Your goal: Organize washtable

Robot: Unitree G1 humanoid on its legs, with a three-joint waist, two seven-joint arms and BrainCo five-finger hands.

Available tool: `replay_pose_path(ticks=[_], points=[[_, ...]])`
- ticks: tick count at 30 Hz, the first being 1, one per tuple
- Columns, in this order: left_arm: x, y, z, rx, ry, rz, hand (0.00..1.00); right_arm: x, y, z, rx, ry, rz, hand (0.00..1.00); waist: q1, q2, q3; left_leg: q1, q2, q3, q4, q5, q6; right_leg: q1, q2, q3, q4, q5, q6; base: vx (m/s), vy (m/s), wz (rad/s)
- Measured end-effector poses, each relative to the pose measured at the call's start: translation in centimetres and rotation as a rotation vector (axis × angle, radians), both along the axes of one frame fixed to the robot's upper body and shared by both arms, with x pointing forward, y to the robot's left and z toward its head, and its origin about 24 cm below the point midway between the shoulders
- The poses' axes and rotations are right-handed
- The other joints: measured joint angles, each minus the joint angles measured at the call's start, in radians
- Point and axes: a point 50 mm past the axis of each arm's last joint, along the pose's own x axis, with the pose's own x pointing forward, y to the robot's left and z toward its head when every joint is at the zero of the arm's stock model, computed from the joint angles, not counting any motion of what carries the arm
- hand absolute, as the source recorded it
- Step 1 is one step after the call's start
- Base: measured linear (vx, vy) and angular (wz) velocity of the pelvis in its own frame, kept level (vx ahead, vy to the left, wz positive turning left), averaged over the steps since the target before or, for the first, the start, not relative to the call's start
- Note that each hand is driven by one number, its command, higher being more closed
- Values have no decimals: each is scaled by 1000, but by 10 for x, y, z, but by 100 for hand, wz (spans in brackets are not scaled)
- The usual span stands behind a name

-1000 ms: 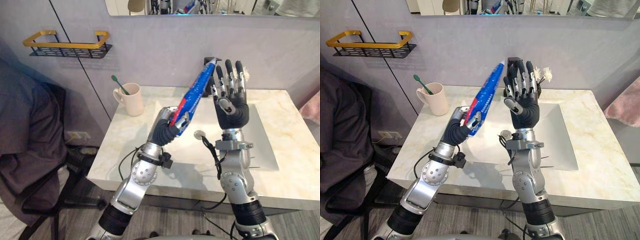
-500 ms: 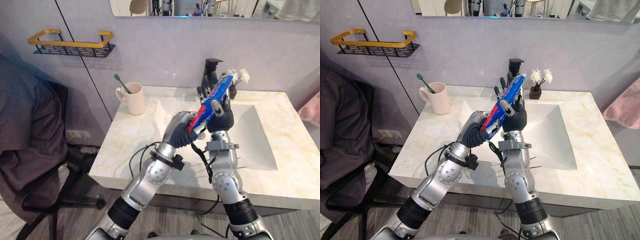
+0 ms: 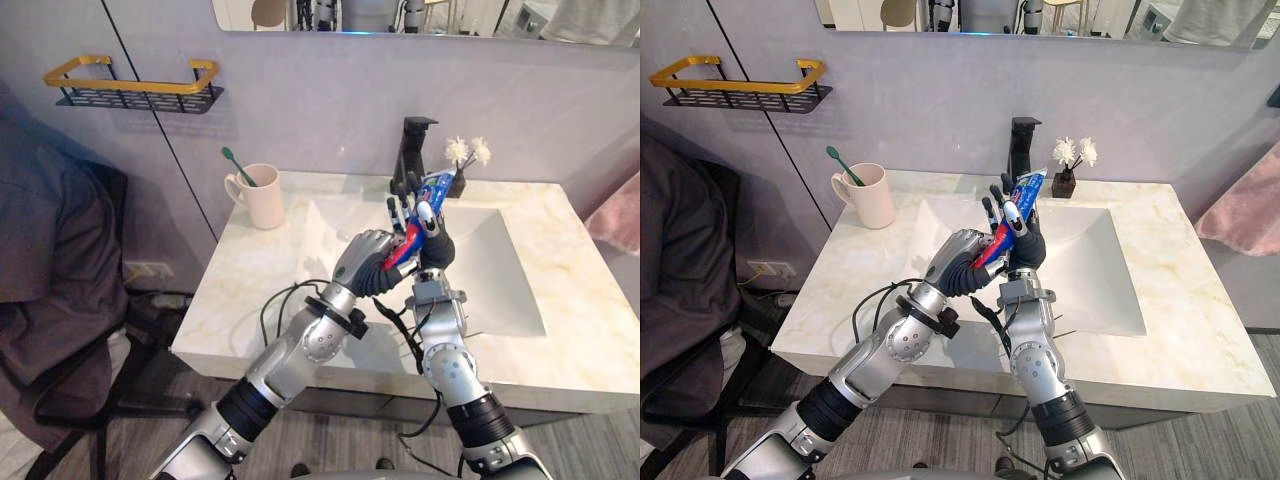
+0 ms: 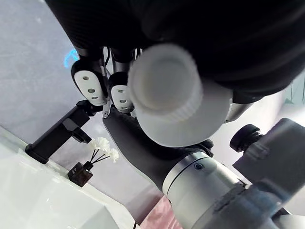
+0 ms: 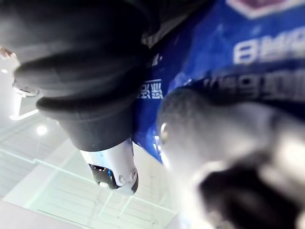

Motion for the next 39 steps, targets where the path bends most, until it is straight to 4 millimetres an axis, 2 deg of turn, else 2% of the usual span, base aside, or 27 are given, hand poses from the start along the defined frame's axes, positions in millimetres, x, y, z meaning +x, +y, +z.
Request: replay_pose_path(ticks=[12,13,20,24,25,26,28,31,34,36,39], points=[[1,4,-5,55,11,-7,100,-4,1,-11,46,22,37,100,-1,-9,-5,2,-4,0,1,2,2,1,-2,-7,3,6,4,-38,-11,0],[1,4,-5,61,11,-9,0,-5,0,-12,47,23,36,100,-1,-9,-5,3,-5,-1,-1,5,2,0,-2,-10,6,5,5,-29,-13,4],[-5,13,-10,-25,37,38,0,-8,-1,-13,24,2,-2,100,0,-9,-5,28,-6,-10,-20,17,2,15,0,-20,10,1,6,-40,-15,4],[-7,43,5,-164,2,170,0,-14,-13,-11,-20,-15,-87,100,5,-9,-5,27,-6,-17,-22,17,2,14,-1,-25,23,-4,7,-46,-9,5],[-4,63,12,-247,-27,273,0,-16,-27,-12,-34,-8,-158,100,5,-9,-5,28,-7,-20,-22,17,2,14,-2,-27,26,-6,7,-26,-1,6],[-3,75,16,-284,-44,323,0,-17,-36,-12,-45,-3,-205,100,5,-9,-5,28,-7,-22,-22,17,2,15,-3,-29,27,-7,7,-33,-3,10],[-7,119,25,-377,-107,500,0,-22,-70,-9,-66,-6,-378,100,7,-8,-5,27,-9,-25,-23,17,1,15,-4,-37,26,-8,9,-33,-6,8],[-22,156,17,-428,-94,639,0,-33,-99,8,-76,-70,-553,100,9,-8,-5,26,-11,-25,-23,17,1,16,-6,-38,24,-8,10,-7,-1,1],[-35,178,2,-487,-37,754,0,-44,-111,27,-113,-157,-654,100,16,-8,-5,26,-12,-25,-22,17,1,18,-7,-38,21,-8,10,0,0,0],[-42,190,-4,-546,-20,823,0,-48,-115,31,-143,-174,-697,100,22,-8,-5,26,-12,-26,-22,17,1,18,-7,-39,20,-8,10,0,0,0],[-65,225,-24,-680,28,1008,0,-56,-130,31,-184,-142,-837,100,31,-7,-6,26,-13,-43,-25,17,1,32,-8,-53,9,-9,10,-11,-22,13]])
